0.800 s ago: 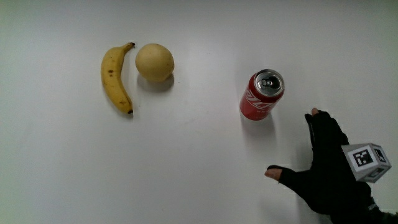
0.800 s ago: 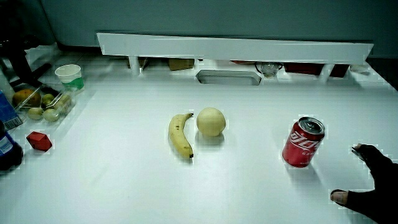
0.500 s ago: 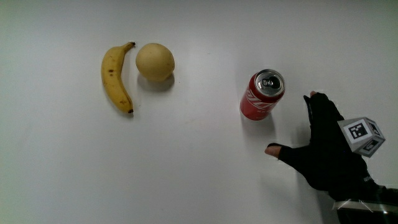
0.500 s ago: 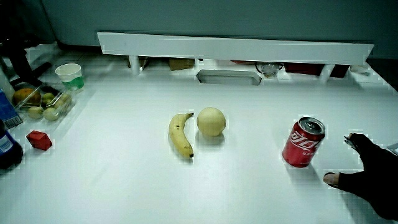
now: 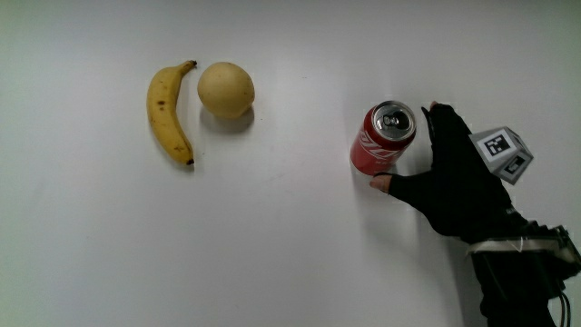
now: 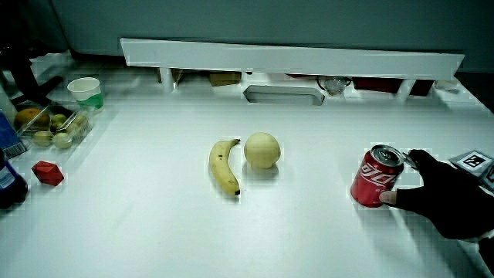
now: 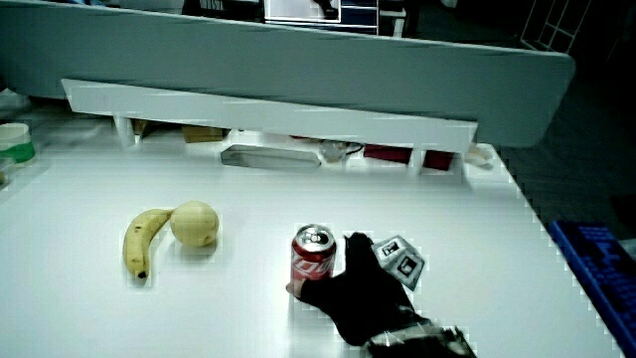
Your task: Pick cola
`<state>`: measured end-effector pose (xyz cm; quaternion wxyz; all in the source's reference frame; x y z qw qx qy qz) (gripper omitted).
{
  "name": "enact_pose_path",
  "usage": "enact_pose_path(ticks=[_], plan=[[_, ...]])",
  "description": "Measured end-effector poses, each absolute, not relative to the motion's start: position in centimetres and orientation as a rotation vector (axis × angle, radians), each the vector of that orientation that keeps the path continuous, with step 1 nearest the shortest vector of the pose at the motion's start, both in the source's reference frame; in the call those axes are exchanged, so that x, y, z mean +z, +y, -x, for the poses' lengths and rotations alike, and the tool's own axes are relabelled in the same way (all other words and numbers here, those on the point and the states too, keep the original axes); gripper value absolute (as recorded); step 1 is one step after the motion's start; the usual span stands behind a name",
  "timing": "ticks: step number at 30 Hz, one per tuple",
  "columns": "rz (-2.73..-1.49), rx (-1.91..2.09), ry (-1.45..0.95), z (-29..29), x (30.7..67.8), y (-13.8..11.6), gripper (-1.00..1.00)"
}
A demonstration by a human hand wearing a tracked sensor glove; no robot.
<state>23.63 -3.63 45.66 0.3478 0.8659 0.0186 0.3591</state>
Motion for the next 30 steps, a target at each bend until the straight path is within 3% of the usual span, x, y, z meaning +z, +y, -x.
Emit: enact_pose_path(ticks=[13,18,20,21,22,24,25,30], plan=[[-2.216,1.043,0.035,-23.4,46.6,-4.1,0.0],[-2.229,1.141,0.02,-23.5,46.6,-3.9,0.25],[-2.151,1.219,0.025,-23.9,47.4,-3.8,0.35],[-2.243,1.214,0.057,-23.9,47.1,-3.7,0.4],[-2.245,1.22,0.04,-24.0,47.3,-3.7,0.45],[-2.232,1.275,0.045,-24.0,47.1,-3.6,0.55],[-2.141,1.338,0.038,-24.4,47.9,-3.6,0.6],[-2.168,1.346,0.05,-24.5,47.6,-3.5,0.85]])
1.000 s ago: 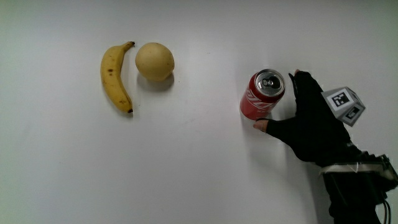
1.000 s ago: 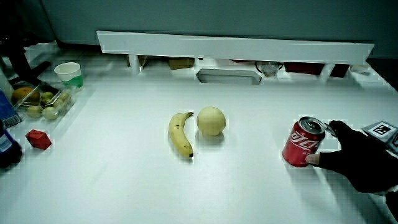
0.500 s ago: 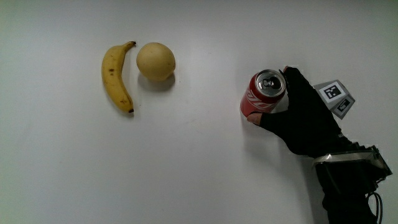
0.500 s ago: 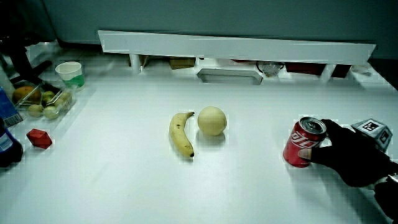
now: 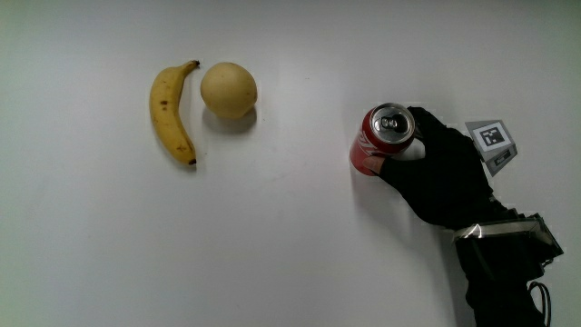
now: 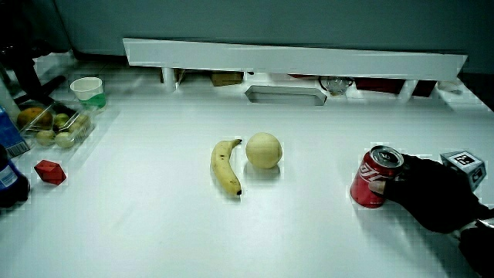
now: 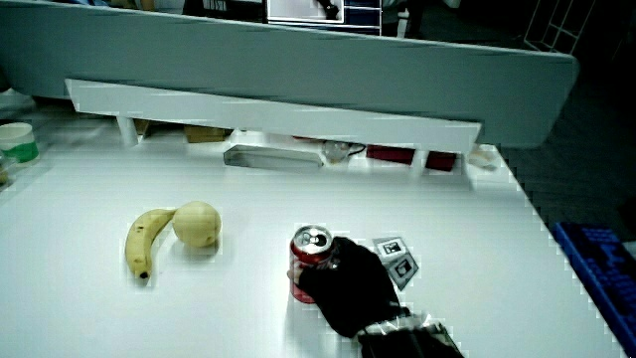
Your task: Pick cola
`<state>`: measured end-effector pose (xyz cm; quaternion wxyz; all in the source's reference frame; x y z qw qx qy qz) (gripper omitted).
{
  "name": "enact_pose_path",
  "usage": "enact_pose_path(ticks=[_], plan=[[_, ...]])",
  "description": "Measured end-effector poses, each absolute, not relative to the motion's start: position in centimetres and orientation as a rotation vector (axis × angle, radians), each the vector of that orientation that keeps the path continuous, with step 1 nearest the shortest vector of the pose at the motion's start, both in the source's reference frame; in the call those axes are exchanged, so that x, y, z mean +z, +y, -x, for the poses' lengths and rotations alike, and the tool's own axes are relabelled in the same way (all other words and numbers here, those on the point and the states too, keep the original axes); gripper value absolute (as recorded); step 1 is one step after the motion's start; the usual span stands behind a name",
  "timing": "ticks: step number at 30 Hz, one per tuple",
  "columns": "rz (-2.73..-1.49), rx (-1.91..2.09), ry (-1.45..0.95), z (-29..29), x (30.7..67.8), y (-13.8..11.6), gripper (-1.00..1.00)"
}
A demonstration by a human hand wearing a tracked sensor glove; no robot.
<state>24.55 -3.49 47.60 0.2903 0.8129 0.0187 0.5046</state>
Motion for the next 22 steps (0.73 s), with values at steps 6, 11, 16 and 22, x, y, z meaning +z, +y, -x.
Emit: enact_pose_path(ticks=[6,11,16,22], plan=[[-2.223,1.343,0.02,-24.7,46.7,-3.6,1.0],[-2.305,1.227,-0.029,-23.9,44.8,-4.0,1.0],[-2.33,1.206,-0.095,-22.5,42.7,-4.8,1.0],[-2.307,1.211,-0.083,-20.1,40.6,-5.7,1.0]])
